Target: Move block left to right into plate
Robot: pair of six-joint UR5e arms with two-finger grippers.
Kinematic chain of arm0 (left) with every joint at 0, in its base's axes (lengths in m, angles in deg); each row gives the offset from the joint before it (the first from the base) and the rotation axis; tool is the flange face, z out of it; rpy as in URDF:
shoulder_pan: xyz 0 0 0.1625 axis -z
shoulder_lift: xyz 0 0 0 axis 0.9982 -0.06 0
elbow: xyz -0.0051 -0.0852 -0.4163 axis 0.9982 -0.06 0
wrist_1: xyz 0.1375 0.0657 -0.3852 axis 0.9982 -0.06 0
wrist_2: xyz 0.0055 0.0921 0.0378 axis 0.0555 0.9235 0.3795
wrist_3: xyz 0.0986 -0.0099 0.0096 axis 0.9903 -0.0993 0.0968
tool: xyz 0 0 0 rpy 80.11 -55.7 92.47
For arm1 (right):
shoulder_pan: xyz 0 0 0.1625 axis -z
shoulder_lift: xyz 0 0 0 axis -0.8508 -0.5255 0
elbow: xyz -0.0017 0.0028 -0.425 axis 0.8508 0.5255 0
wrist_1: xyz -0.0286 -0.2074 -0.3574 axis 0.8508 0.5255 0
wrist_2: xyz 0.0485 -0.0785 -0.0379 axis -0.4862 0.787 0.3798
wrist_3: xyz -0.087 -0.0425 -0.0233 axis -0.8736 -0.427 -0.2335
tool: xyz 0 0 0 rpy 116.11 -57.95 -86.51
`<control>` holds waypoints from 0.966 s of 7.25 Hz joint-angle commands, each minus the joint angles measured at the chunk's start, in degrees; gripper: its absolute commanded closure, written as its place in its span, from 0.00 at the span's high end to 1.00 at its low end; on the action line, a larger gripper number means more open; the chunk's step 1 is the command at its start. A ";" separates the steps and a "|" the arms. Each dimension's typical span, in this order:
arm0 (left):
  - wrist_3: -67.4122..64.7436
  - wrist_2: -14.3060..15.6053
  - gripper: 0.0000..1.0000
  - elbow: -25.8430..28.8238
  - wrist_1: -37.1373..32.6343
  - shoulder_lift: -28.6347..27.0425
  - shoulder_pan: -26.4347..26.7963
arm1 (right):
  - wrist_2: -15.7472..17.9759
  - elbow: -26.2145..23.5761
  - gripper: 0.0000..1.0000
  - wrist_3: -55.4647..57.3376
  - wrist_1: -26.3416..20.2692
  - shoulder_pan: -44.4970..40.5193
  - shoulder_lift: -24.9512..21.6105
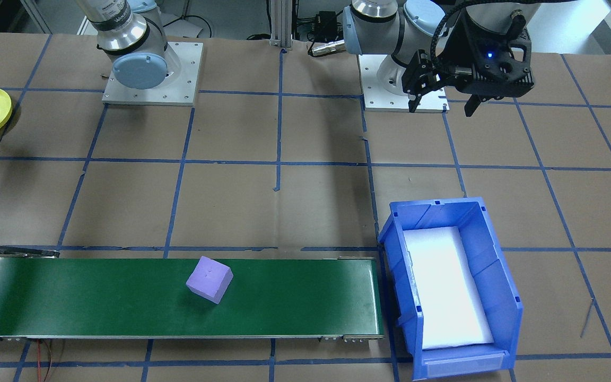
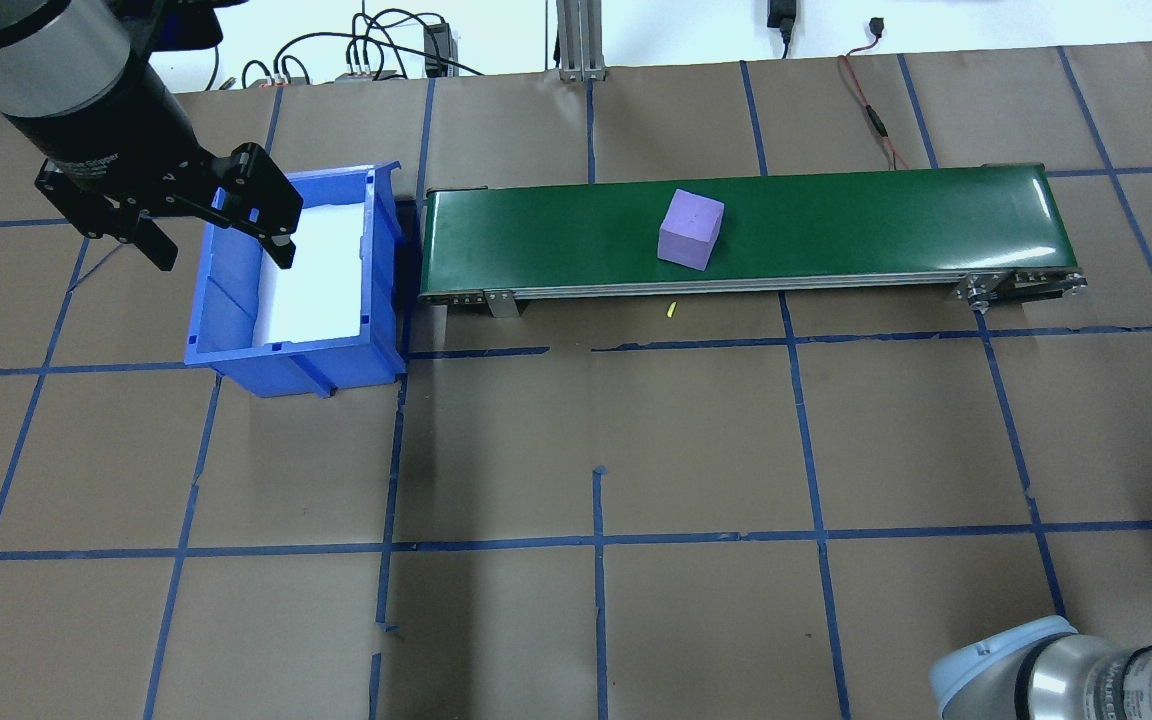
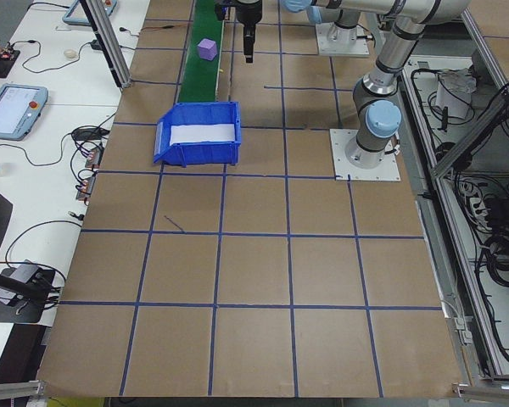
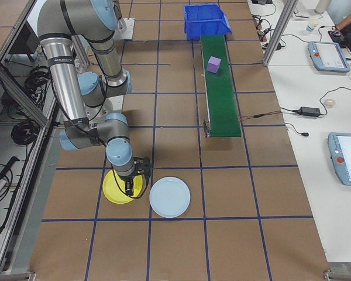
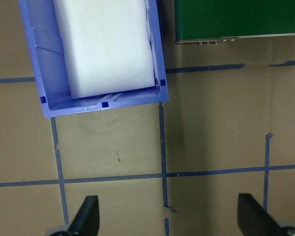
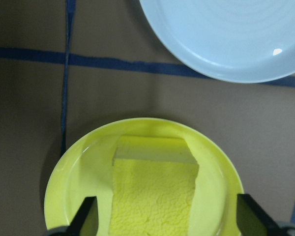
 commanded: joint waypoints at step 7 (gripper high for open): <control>0.00 0.01 1.00 -0.03 0.00 0.00 0.00 | -10.73 7.69 1.00 64.41 -1.84 -57.34 -1.32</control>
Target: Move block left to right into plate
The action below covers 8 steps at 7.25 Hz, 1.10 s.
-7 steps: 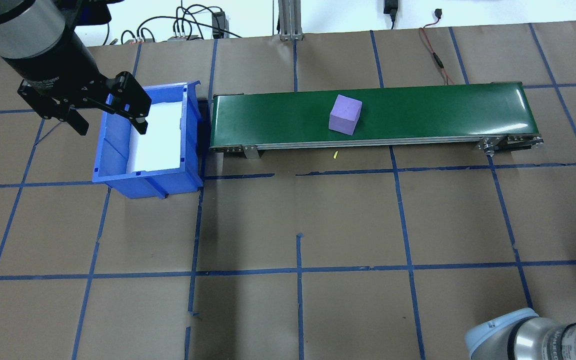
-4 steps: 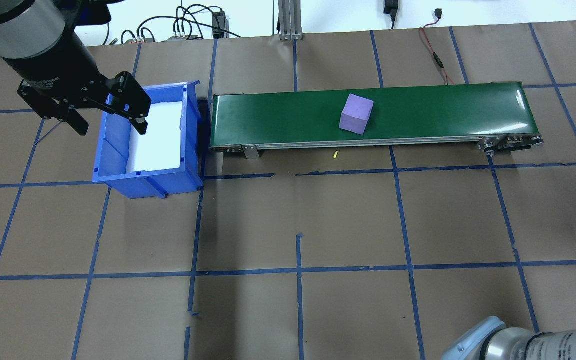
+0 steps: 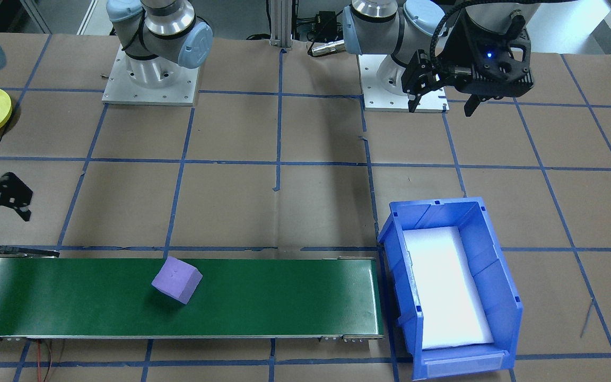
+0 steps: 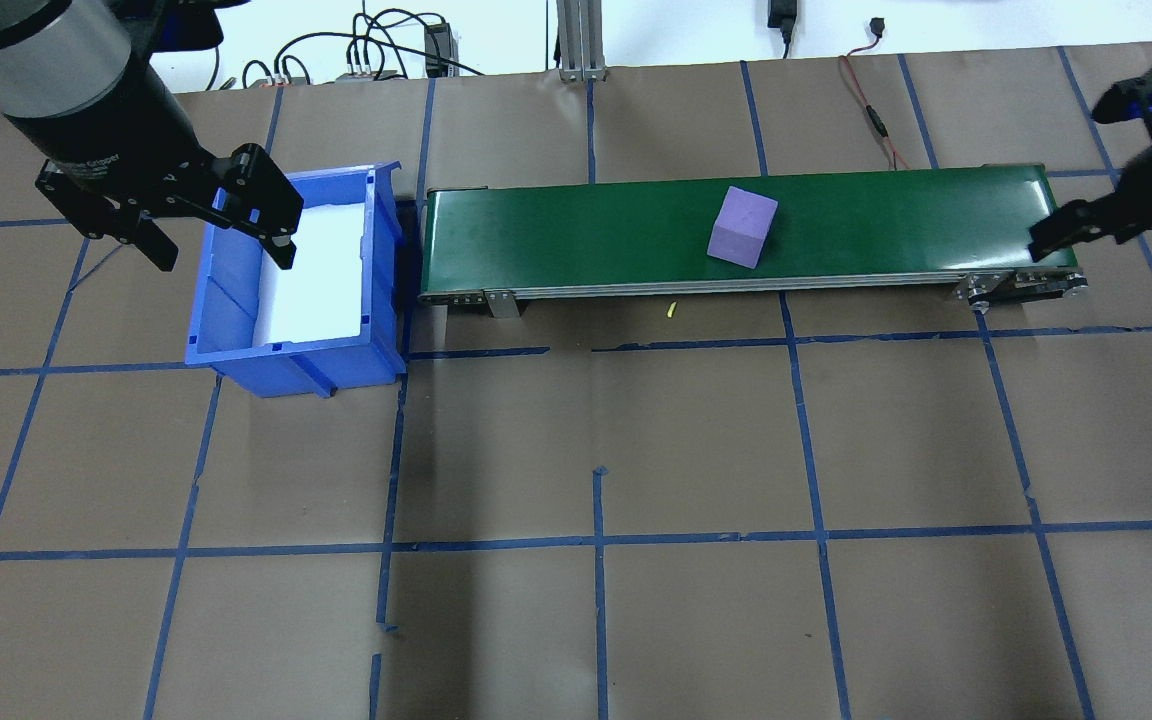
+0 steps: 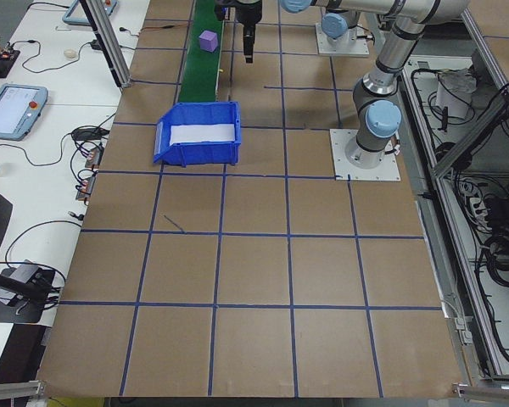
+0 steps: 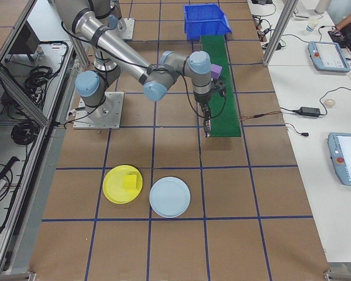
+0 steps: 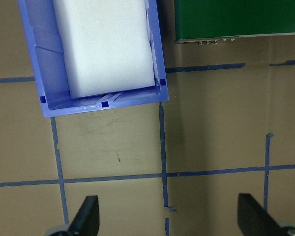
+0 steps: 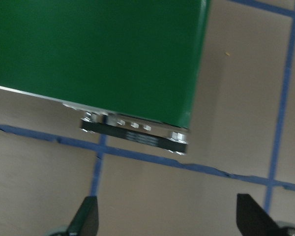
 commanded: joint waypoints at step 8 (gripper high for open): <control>0.09 0.00 1.00 -0.09 0.00 0.09 0.00 | -14.43 5.85 0.96 34.79 1.35 -12.58 10.42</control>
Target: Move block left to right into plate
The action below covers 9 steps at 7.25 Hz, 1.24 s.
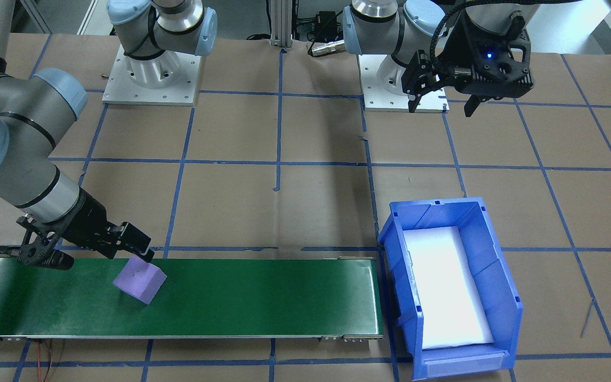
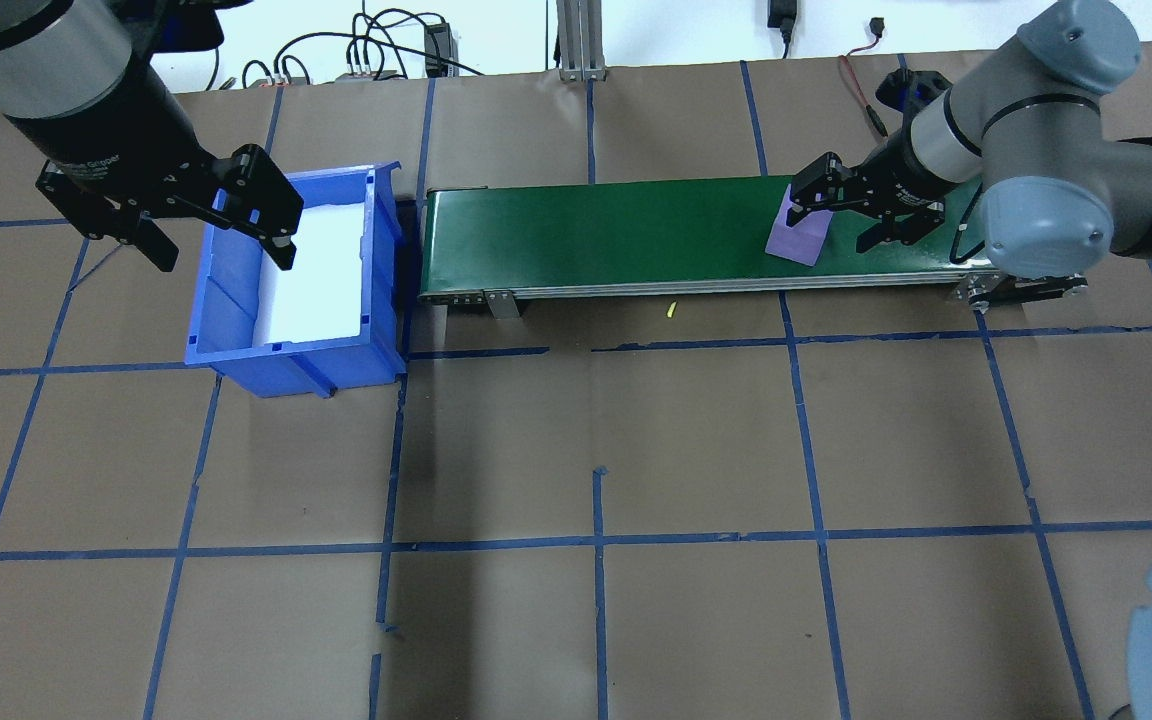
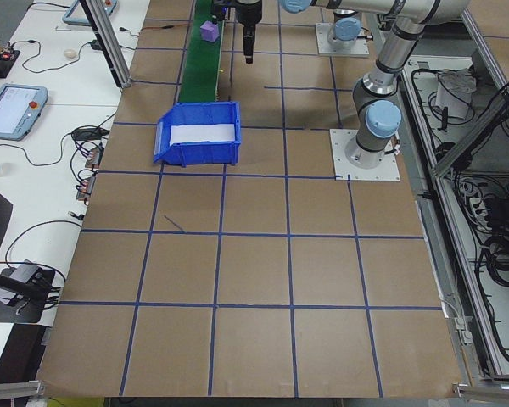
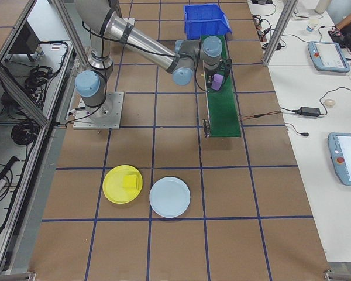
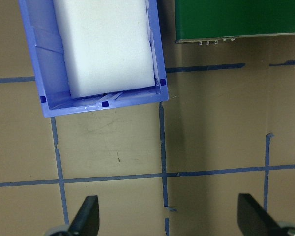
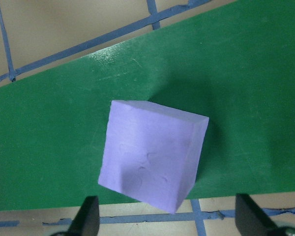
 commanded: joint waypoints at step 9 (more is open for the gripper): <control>0.01 0.00 1.00 -0.10 0.00 0.07 0.00 | 11.07 5.33 0.29 -14.40 0.17 2.44 5.16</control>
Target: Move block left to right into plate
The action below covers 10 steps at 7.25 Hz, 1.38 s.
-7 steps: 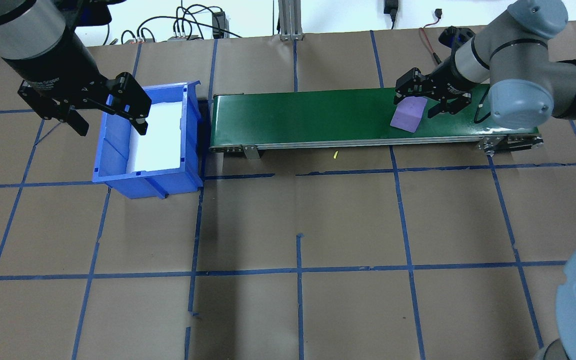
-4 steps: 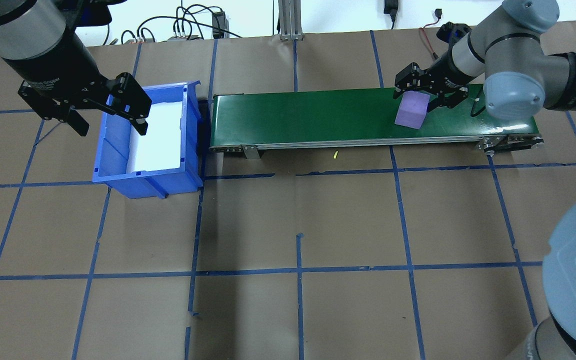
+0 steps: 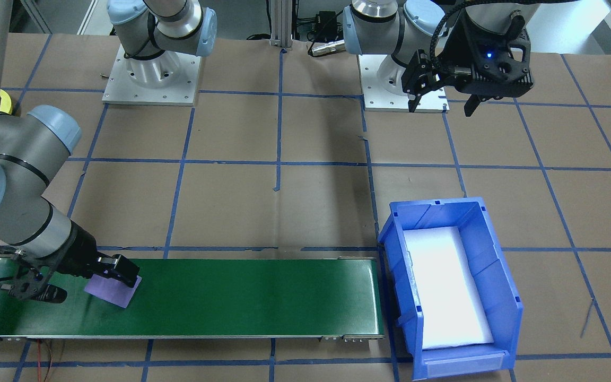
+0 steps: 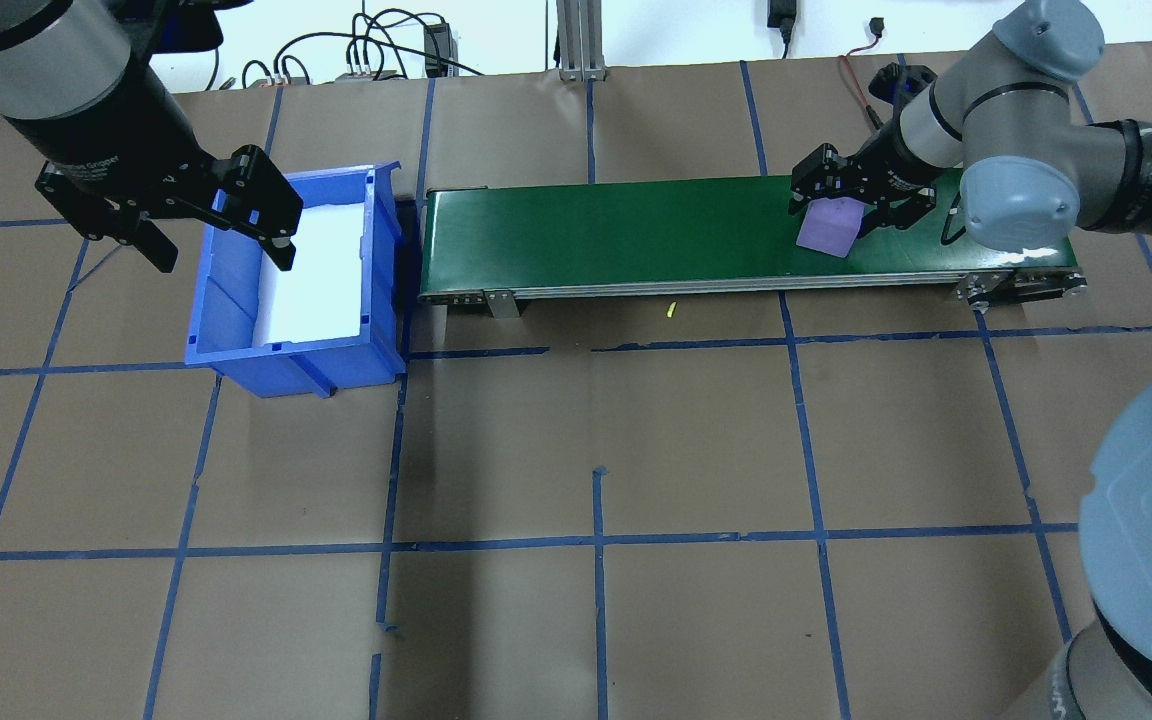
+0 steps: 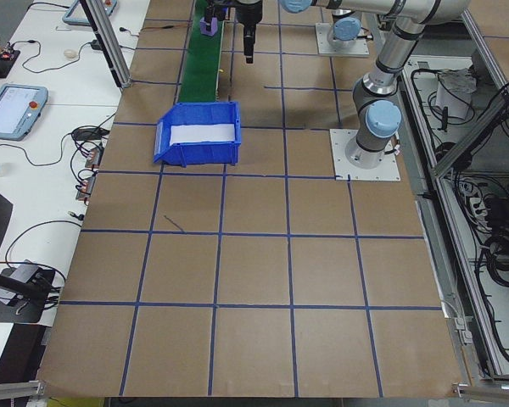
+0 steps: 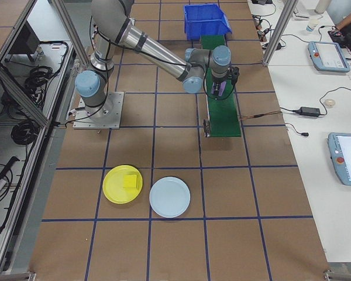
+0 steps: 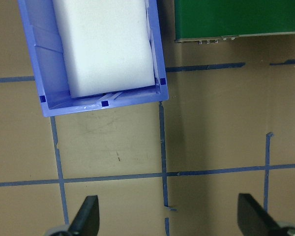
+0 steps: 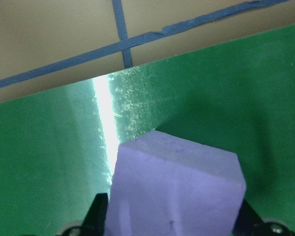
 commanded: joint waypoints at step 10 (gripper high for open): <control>0.00 0.09 1.00 -0.10 -0.09 0.09 0.00 | 17.96 -3.83 0.70 -74.13 6.02 44.39 0.23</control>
